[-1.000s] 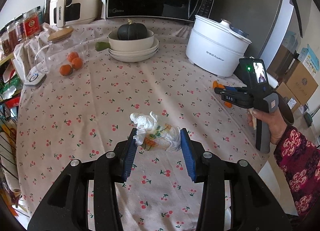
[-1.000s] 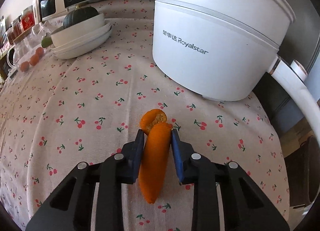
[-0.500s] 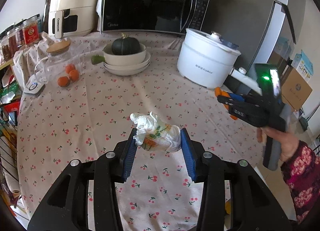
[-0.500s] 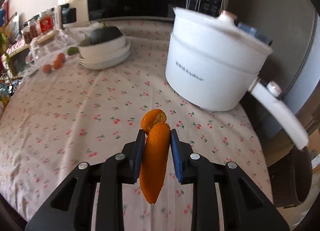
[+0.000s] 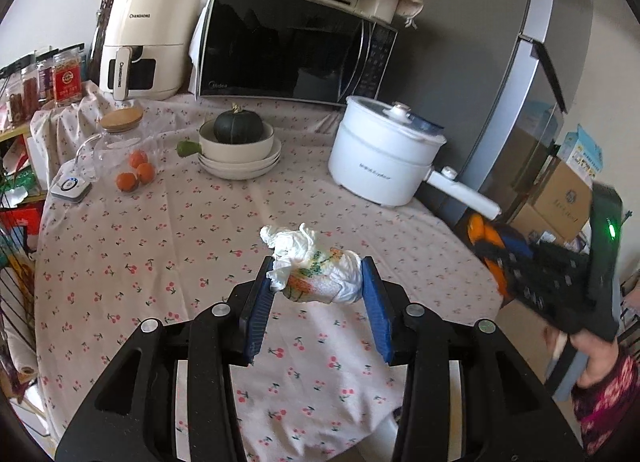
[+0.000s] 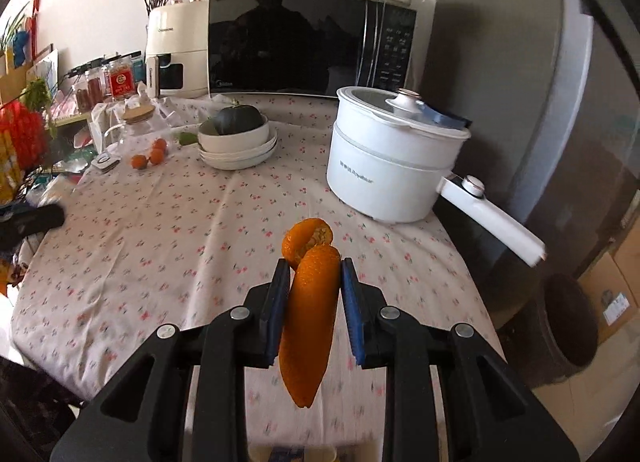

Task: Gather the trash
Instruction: 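Carry the orange peel and tissue over the white bin with both tools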

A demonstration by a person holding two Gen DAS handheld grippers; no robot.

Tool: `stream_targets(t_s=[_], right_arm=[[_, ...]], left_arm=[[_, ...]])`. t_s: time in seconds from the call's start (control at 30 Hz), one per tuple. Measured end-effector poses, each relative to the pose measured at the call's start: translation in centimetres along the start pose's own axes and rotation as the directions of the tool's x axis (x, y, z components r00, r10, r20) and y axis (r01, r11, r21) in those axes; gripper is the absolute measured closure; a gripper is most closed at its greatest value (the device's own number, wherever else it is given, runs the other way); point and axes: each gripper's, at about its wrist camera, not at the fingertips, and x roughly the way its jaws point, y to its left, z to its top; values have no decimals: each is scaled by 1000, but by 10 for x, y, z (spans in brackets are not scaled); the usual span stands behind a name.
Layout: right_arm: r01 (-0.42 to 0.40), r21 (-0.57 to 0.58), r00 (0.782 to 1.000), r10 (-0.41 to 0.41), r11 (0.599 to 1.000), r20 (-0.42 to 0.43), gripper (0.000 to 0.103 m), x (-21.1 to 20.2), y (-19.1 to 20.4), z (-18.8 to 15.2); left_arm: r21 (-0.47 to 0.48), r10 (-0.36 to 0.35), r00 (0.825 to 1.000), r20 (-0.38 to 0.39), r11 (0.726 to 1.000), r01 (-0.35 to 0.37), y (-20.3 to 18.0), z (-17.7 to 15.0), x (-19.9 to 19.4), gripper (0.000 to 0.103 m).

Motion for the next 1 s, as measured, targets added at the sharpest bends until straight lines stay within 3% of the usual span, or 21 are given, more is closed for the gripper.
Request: stream_targets(t_s=[0.17,0.33,0.57,0.73,0.77,0.83,1.0], right_arm=[[45,22,999,-45,999,8,77,-43,2,-35],[90,54,996,-89,994,-16,76,-72,-3,-74],[119,94,986,-106,988,-128,76,-82,-8,-129],[123,95,982,-107,988,-158,73,-86,-7,-148],[123,100,982,-106,987,-159,70,-88,-8,-150],[141,117,981,-123,983,-148,48,-93,-12,-152],[184,169,978,-163,968,-131,35,-105,-26,-154]], left_arm=[[-46,-54,999,4,997,55,-6,-16,-12,62],[-7,-87,996,12,996,87,-24,-28,-24,62],[28,-127,992,6,992,126,-43,-42,-32,62],[71,-150,989,-3,986,149,-62,-50,-31,62],[79,-155,988,-4,985,154,-66,-51,-31,62],[88,-165,986,-8,982,165,-73,-52,-31,62],[118,-195,981,-18,973,196,-90,-57,-28,62]])
